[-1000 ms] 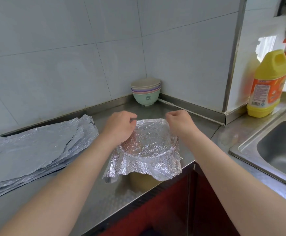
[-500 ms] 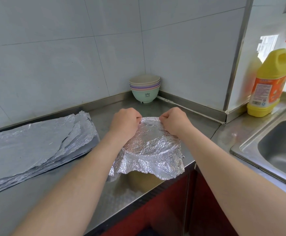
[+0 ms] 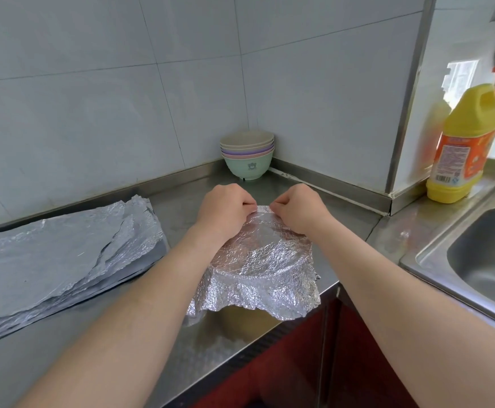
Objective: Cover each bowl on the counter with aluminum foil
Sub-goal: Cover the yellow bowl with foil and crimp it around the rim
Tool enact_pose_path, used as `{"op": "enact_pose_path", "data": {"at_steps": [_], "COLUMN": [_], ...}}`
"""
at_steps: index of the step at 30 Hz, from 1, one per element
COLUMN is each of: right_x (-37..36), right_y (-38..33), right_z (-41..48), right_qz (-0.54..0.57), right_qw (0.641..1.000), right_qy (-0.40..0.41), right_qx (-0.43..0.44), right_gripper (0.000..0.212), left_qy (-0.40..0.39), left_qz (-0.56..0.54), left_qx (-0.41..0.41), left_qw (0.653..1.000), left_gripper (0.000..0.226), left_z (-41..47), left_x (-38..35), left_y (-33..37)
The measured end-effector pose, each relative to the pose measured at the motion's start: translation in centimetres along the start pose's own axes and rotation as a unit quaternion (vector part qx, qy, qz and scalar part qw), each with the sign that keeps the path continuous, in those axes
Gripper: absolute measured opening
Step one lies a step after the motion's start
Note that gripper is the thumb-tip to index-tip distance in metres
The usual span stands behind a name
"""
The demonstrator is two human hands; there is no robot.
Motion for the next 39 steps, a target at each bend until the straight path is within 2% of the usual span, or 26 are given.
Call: {"op": "enact_pose_path", "data": {"at_steps": [4, 9, 11, 16, 20, 22, 24, 28, 32, 36, 39], "right_x": [-0.1, 0.0, 0.5, 2.4, 1.3, 0.6, 0.1, -1.2, -1.3, -1.0, -1.1], "right_y": [-0.3, -0.2, -0.2, 0.1, 2.0, 3.0, 3.5, 4.2, 4.0, 3.4, 2.6], "right_z": [-0.1, -0.2, -0.7, -4.0, -6.1, -6.9, -8.2, -9.7, -10.9, -11.6, -11.9], "right_qz": [-0.007, 0.015, 0.061, 0.172, 0.327, 0.398, 0.455, 0.536, 0.553, 0.523, 0.49], "right_qw": [1.0, 1.0, 0.998, 0.983, 0.941, 0.913, 0.885, 0.838, 0.83, 0.851, 0.871], "right_qy": [0.004, 0.002, -0.008, -0.044, -0.031, -0.022, -0.021, -0.016, -0.011, -0.03, 0.003], "right_qx": [0.007, -0.002, -0.016, -0.04, -0.077, -0.088, -0.097, -0.102, -0.071, -0.02, -0.009], "right_gripper": [0.027, 0.029, 0.023, 0.036, 0.044, 0.045, 0.044, 0.063, 0.043, 0.047, 0.049], "left_qy": [0.014, 0.014, 0.011, -0.012, -0.04, -0.075, -0.097, -0.04, 0.048, 0.08, 0.105], "left_qz": [-0.006, 0.016, 0.021, 0.056, -0.031, -0.079, -0.063, -0.012, -0.038, -0.037, -0.03], "left_qx": [-0.005, -0.01, -0.012, 0.016, 0.01, -0.025, -0.074, -0.11, -0.122, -0.122, -0.116], "left_qw": [1.0, 1.0, 1.0, 0.998, 0.999, 0.994, 0.991, 0.993, 0.991, 0.989, 0.987], "left_gripper": [0.012, 0.013, 0.014, 0.021, 0.03, 0.035, 0.04, 0.042, 0.037, 0.029, 0.024], "left_z": [0.2, 0.2, 0.1, -0.3, -3.3, -6.1, -8.8, -10.9, -11.1, -11.1, -10.9], "left_x": [0.0, -0.1, 0.0, 0.7, 2.9, 3.1, 2.5, 0.9, 0.1, -0.5, -0.8], "left_y": [0.0, 0.1, 0.0, -0.5, 1.5, 3.1, 4.6, 5.3, 5.0, 5.2, 5.5]}}
Point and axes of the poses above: each hand's wrist, its own z-axis towards the middle knuckle, its own x-axis out of the back of the hand, y = z × x, the point moved 3 cm from there along z, towards the middle knuckle, and after that the axes turned 1 degree about x, right-handed, at the moved point
